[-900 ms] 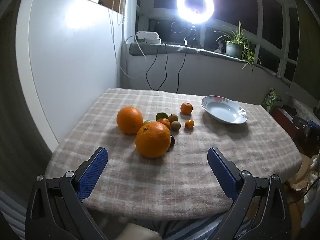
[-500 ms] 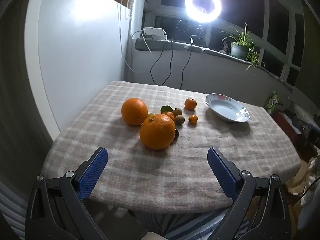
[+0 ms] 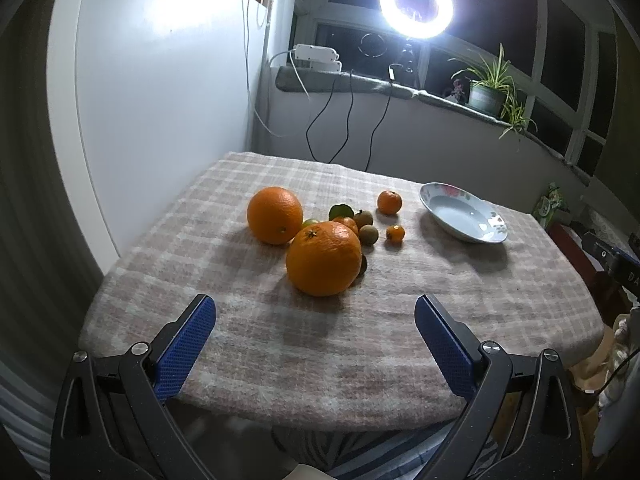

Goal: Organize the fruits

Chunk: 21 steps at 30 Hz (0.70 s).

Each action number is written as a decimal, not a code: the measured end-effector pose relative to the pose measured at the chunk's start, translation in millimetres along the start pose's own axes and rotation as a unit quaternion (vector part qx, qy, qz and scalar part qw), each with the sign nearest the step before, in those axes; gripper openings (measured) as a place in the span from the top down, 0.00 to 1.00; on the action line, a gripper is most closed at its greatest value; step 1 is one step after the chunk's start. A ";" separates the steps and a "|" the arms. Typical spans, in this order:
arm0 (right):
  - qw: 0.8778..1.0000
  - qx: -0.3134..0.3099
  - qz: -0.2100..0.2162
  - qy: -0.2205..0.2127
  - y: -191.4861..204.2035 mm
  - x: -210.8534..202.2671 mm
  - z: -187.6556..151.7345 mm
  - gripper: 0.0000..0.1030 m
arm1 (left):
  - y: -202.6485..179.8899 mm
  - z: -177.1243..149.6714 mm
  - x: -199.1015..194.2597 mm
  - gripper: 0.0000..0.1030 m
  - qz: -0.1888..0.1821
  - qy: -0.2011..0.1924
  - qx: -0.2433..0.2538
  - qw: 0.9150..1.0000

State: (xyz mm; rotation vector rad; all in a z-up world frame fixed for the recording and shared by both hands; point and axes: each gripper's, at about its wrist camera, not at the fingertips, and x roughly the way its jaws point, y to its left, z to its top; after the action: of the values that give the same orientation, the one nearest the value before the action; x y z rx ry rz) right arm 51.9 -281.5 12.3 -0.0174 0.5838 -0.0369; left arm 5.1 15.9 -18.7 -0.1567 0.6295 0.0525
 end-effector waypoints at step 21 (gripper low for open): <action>0.999 -0.012 0.033 0.022 13.1 48.8 26.5 0.00 | 12.6 27.2 36.1 0.03 -0.002 0.032 -0.031 0.999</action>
State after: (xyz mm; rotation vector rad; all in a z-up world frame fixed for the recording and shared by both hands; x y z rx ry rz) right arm 107.6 -270.3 7.2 -0.0206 0.6287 0.0346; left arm 48.9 32.8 -19.9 -0.2198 0.6913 0.0643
